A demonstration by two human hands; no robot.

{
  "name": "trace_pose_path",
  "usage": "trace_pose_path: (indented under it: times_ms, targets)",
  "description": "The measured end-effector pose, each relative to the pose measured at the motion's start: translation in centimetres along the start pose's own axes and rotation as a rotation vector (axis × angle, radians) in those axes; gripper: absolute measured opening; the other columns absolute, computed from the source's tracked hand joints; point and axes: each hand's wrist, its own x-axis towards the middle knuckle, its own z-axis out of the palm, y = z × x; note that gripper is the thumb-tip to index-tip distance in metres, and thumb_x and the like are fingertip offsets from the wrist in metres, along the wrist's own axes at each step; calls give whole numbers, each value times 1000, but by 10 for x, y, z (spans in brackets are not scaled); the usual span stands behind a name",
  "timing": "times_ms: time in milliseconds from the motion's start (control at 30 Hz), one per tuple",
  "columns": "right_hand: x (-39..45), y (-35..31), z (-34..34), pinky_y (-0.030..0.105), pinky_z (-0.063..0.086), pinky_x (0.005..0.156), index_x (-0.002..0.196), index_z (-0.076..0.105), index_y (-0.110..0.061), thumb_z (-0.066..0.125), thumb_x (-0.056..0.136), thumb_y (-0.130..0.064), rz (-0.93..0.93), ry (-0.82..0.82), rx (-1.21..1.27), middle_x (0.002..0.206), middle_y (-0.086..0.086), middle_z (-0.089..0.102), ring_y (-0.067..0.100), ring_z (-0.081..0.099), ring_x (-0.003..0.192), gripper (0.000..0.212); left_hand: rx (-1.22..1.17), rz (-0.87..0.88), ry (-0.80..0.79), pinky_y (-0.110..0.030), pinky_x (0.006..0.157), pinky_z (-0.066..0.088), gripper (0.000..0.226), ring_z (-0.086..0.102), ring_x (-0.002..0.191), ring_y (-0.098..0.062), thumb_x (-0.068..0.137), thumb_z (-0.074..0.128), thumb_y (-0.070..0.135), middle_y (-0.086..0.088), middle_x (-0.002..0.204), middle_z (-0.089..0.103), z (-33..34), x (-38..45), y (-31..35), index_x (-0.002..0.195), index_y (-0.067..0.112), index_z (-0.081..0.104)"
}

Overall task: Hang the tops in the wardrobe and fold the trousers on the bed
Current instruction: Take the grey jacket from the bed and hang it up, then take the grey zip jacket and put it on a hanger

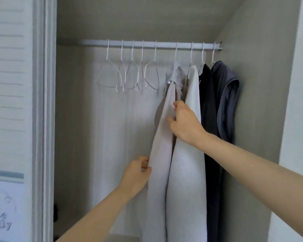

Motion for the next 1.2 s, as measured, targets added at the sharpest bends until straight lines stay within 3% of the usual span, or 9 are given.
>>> trace_pose_path:
  times_ms: [100,233,400,600,767,900,1000,1100,1200]
  targets:
    - [-52,4,19,37,41,102,144,28,-8,46,97,-20,-51,-83,28,137,12,45,27,46,123,52,3,-48,21,-34,83,55,24,67,82,-27,88,56,-2,-8,93,70,-12,-40,1,108,8,63]
    - [-115,3,46,31,37,105,144,30,-11,44,99,-24,-86,-192,108,134,6,48,21,46,123,49,68,-109,96,-19,60,49,24,68,69,-18,92,51,4,0,85,73,-37,-99,7,103,21,63]
    - [-192,-21,83,27,36,99,138,39,-15,49,97,-27,-221,-262,286,129,-2,55,17,48,120,43,361,-115,188,-32,74,53,21,65,74,-14,97,51,28,5,84,71,-67,-202,12,116,24,58]
    - [-278,-57,105,23,40,93,135,42,-20,47,98,-28,-413,-488,581,124,-7,57,10,49,117,38,486,-406,460,-36,79,54,21,66,81,-7,98,48,32,11,85,71,-66,-337,31,117,30,57]
    - [-372,-78,102,27,41,94,127,50,-14,51,96,-22,-582,-707,823,108,-5,61,14,55,109,31,498,-730,778,-28,72,54,17,64,76,3,98,50,33,15,79,70,-18,-475,62,111,34,60]
    - [-457,-90,84,7,36,83,123,51,-18,48,98,-27,-729,-922,930,92,-23,57,5,53,100,27,507,-997,1029,-24,65,50,12,62,72,3,97,52,31,16,74,69,40,-589,105,100,40,60]
    - [-516,-96,68,10,37,81,123,50,-23,46,98,-27,-765,-1122,1007,96,-22,59,5,52,103,26,468,-1138,1220,-19,54,49,18,63,66,-6,97,52,28,15,76,69,84,-656,141,93,44,59]
    - [-587,-108,37,15,40,83,122,51,-22,44,99,-28,-872,-1316,1054,109,-14,61,4,55,105,25,522,-1309,1407,-24,57,52,21,63,64,-6,98,51,27,13,75,70,138,-732,186,91,46,57]
    - [-647,-117,9,14,44,74,125,50,-21,42,100,-30,-1006,-1444,1040,99,-13,58,3,58,93,28,542,-1459,1552,-31,59,49,16,62,60,-9,98,52,24,18,69,68,188,-793,220,97,38,60]
